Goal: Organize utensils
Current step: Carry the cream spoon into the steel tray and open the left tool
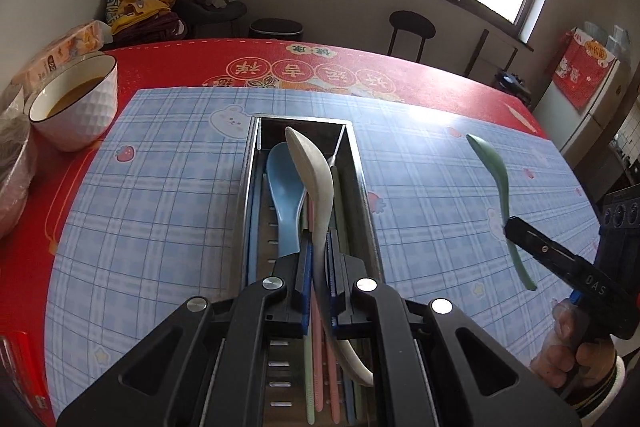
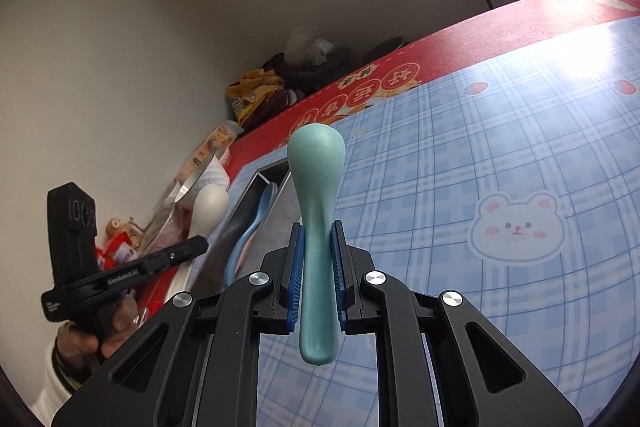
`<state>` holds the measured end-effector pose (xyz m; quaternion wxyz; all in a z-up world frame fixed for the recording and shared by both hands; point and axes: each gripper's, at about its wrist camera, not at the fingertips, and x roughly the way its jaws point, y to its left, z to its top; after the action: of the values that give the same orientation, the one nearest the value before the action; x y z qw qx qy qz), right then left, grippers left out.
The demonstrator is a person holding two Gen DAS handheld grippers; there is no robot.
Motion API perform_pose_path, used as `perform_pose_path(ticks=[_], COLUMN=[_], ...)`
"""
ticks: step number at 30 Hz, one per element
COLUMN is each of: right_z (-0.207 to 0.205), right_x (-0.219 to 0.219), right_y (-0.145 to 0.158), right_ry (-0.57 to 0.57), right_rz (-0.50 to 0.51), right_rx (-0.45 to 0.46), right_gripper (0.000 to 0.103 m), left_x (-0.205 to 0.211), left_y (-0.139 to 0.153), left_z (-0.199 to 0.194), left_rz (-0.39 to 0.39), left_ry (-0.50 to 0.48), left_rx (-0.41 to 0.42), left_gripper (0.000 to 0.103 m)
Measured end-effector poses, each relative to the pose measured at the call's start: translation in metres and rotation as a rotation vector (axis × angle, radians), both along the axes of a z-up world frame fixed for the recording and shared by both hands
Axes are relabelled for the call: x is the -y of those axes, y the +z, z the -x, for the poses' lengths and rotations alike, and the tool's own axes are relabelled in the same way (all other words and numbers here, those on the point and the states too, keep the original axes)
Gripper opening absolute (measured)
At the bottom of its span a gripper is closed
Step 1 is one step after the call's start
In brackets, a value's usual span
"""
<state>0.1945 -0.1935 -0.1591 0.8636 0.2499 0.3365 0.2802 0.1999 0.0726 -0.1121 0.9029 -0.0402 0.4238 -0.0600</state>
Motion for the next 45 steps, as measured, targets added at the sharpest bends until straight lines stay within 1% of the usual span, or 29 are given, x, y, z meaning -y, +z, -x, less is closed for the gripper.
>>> perform_pose_path(ticks=[4, 10, 13, 22, 23, 24, 25, 26, 27, 30, 34, 37, 38, 39, 40, 42, 45], right_z=[0.002, 0.004, 0.005, 0.004, 0.003, 0.003, 0.003, 0.002, 0.002, 0.001, -0.001, -0.002, -0.002, -0.002, -0.002, -0.001, 0.0], right_x=[0.003, 0.014, 0.019, 0.022, 0.022, 0.021, 0.021, 0.021, 0.021, 0.021, 0.022, 0.022, 0.022, 0.021, 0.021, 0.019, 0.015], right_y=[-0.001, -0.001, -0.001, -0.003, -0.003, -0.003, -0.004, -0.004, -0.005, -0.005, -0.007, -0.009, -0.009, -0.01, -0.011, -0.011, -0.01], right_ry=[-0.007, -0.015, -0.013, -0.007, -0.007, -0.006, -0.005, -0.004, -0.003, -0.002, 0.005, 0.009, 0.011, 0.014, 0.017, 0.023, 0.042], right_rz=[-0.006, -0.031, -0.04, -0.053, -0.053, -0.054, -0.056, -0.057, -0.057, -0.057, -0.072, -0.082, -0.084, -0.084, -0.084, -0.081, -0.079], right_rx=[0.0, -0.003, -0.004, -0.013, -0.014, -0.016, -0.018, -0.02, -0.021, -0.023, -0.031, -0.039, -0.041, -0.043, -0.045, -0.043, -0.036], right_gripper=[0.014, 0.014, 0.014, 0.014, 0.014, 0.014, 0.014, 0.014, 0.014, 0.014, 0.014, 0.014, 0.014, 0.014, 0.014, 0.014, 0.014], left_x=[0.012, 0.021, 0.022, 0.029, 0.03, 0.03, 0.032, 0.033, 0.035, 0.038, 0.038, 0.03, 0.026, 0.021, 0.015, 0.003, -0.015], left_y=[-0.006, -0.023, -0.025, -0.028, -0.027, -0.026, -0.025, -0.023, -0.021, -0.016, -0.003, 0.008, 0.011, 0.014, 0.016, 0.019, 0.019], left_z=[-0.017, -0.037, -0.041, -0.052, -0.052, -0.051, -0.05, -0.048, -0.046, -0.043, -0.033, -0.018, -0.012, -0.005, 0.002, 0.015, 0.034], left_rz=[-0.129, -0.262, -0.284, -0.306, -0.307, -0.305, -0.304, -0.306, -0.31, -0.331, -0.293, -0.244, -0.221, -0.196, -0.18, -0.155, -0.126], left_ry=[-0.015, -0.009, -0.006, -0.012, -0.012, -0.013, -0.021, -0.027, -0.032, -0.038, -0.041, -0.038, -0.031, -0.025, -0.009, 0.028, 0.084], left_rx=[-0.028, -0.102, -0.117, -0.153, -0.153, -0.149, -0.141, -0.132, -0.12, -0.098, -0.053, 0.017, 0.048, 0.08, 0.111, 0.163, 0.235], left_gripper=[0.007, 0.007, 0.007, 0.009, 0.01, 0.013, 0.017, 0.024, 0.028, 0.028, 0.028, 0.029, 0.032, 0.037, 0.039, 0.046, 0.052])
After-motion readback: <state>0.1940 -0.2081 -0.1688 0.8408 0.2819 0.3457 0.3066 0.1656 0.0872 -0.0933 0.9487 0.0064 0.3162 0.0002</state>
